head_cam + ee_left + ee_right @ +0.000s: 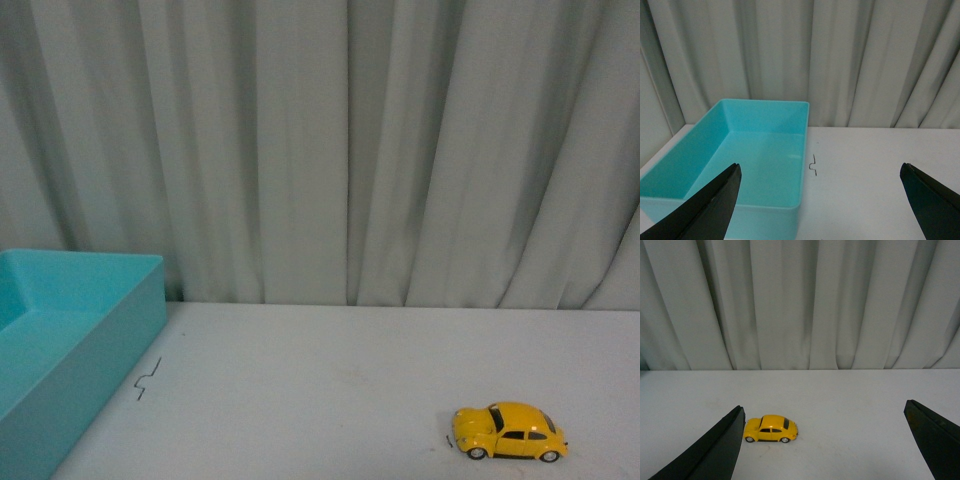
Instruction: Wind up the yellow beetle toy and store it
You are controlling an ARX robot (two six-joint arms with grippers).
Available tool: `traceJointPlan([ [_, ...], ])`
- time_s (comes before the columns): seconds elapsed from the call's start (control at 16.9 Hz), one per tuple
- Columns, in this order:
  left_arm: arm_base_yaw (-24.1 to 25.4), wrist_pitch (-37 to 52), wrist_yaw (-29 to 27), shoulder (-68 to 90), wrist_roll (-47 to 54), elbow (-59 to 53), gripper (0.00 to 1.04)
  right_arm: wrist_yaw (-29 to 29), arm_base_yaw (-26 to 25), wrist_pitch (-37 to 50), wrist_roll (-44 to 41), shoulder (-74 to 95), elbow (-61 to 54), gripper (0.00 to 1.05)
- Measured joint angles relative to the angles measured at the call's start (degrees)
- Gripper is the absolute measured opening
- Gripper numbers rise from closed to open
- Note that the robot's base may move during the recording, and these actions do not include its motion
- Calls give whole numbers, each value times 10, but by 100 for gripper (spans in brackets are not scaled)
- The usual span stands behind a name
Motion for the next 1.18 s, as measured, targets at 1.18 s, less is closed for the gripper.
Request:
traceJointPlan([
  [1.18,0,0,0,0,0,0,98,0,0,0,0,0,0,98],
])
